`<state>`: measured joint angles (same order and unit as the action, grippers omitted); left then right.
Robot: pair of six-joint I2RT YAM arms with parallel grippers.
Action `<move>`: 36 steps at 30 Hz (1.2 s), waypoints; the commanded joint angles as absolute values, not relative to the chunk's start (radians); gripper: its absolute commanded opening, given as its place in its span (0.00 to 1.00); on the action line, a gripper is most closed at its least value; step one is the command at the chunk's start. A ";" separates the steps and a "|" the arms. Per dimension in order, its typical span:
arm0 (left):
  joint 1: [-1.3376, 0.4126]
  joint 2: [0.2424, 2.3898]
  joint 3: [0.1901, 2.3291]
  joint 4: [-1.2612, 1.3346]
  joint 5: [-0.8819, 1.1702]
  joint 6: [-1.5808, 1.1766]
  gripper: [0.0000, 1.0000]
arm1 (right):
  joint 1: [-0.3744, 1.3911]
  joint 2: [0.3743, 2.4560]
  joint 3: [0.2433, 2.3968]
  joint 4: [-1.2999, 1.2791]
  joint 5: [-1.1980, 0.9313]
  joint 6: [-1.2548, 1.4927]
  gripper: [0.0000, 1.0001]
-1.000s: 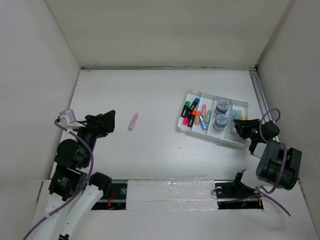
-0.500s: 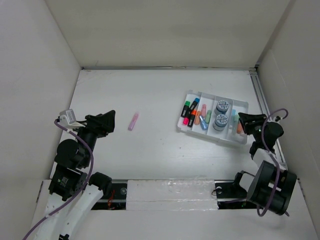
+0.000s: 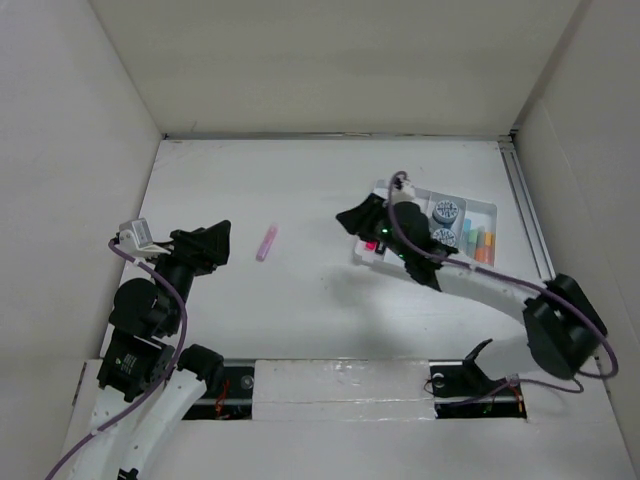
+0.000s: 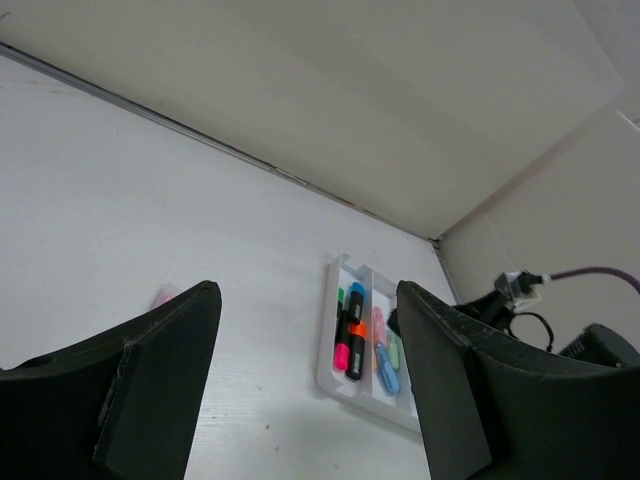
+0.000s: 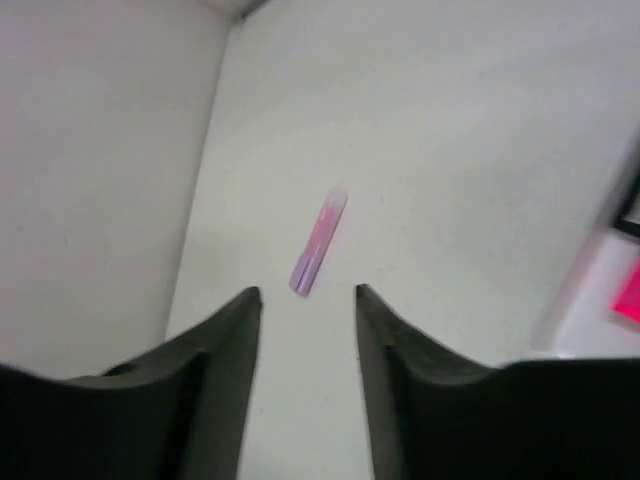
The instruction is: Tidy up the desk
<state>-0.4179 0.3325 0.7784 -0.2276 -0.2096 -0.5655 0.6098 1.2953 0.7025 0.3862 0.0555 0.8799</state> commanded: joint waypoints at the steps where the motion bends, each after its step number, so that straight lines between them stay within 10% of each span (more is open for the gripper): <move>1: -0.420 0.336 0.787 -0.187 -0.209 -0.563 0.67 | 0.753 1.510 0.894 0.287 0.242 0.793 0.52; 14: -0.420 0.327 0.787 -0.187 -0.210 -0.561 0.67 | 0.997 2.180 1.675 -0.161 0.413 0.675 0.72; 27: -0.420 0.328 0.785 -0.183 -0.204 -0.558 0.67 | 1.068 2.440 1.971 -0.371 0.594 0.629 0.74; 36: -0.420 0.324 0.785 -0.184 -0.206 -0.558 0.67 | 1.086 2.467 2.003 -0.361 0.595 0.615 0.47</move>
<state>-0.4179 0.3305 0.7784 -0.2283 -0.2131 -0.5659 1.0760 2.4416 1.9759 -0.3130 0.5728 0.6285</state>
